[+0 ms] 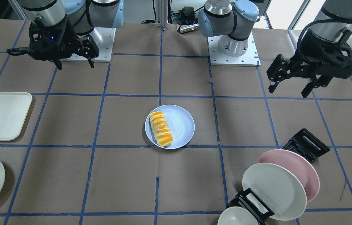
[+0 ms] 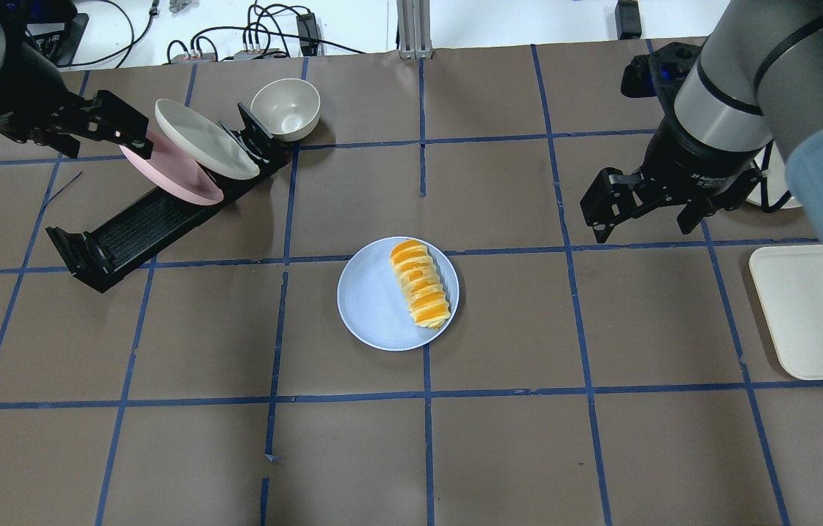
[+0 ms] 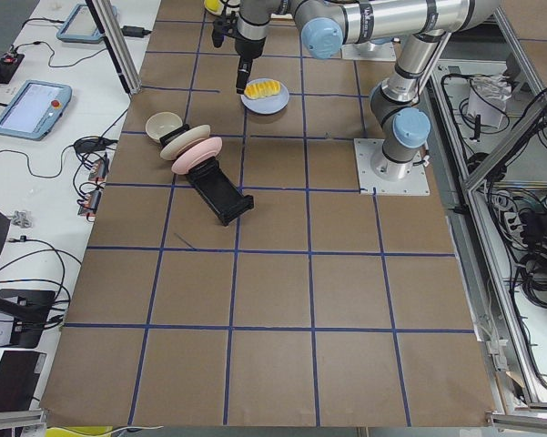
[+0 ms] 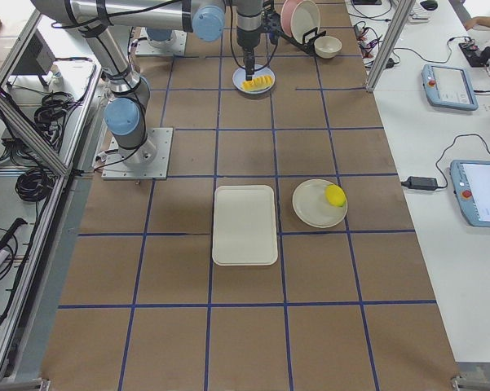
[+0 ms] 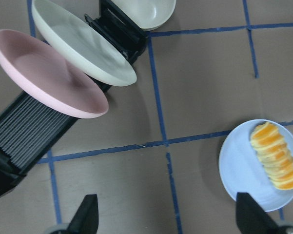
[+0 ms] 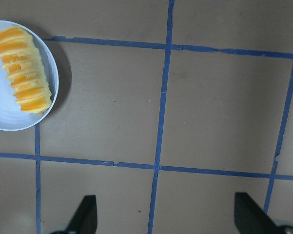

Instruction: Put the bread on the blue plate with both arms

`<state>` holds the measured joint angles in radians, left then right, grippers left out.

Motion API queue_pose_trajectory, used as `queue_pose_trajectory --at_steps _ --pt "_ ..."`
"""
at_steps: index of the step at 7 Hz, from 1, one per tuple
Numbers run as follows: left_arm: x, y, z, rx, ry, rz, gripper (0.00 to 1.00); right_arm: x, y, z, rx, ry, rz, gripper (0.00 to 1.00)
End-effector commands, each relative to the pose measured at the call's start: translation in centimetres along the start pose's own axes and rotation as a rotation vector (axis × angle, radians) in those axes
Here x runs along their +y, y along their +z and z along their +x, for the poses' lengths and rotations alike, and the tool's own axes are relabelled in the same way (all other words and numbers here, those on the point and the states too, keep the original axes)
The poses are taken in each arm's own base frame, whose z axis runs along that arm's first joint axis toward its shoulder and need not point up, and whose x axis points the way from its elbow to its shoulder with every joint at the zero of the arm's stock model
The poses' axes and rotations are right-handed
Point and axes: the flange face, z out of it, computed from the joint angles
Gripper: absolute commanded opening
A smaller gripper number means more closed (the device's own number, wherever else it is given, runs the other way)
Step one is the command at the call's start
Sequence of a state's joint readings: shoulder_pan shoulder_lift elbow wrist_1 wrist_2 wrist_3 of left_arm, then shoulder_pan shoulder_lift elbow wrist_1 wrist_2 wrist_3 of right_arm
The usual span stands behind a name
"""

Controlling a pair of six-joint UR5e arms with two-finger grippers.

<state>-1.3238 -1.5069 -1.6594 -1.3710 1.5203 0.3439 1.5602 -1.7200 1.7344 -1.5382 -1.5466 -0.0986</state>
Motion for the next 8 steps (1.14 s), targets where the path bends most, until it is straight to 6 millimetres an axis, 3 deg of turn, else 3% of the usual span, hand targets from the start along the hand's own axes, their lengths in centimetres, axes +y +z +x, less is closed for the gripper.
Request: queue_pose_trajectory --at_steps 1,2,4,8 --pt "0.8 0.2 -0.2 -0.062 -0.028 -0.047 1.0 0.6 -1.4 -0.3 -0.001 -0.005 -0.011 1.0" --pt "0.5 0.5 2.8 -0.027 -0.09 -0.044 1.0 0.6 -1.4 -0.3 -0.002 -0.005 -0.008 1.0" --pt "0.3 2.2 11.9 -0.009 -0.099 -0.063 1.0 -1.0 -0.2 -0.1 -0.003 -0.002 -0.017 1.0" --pt "0.1 2.0 12.7 -0.005 -0.08 -0.058 1.0 -1.3 -0.1 0.0 -0.003 -0.007 -0.008 1.0"
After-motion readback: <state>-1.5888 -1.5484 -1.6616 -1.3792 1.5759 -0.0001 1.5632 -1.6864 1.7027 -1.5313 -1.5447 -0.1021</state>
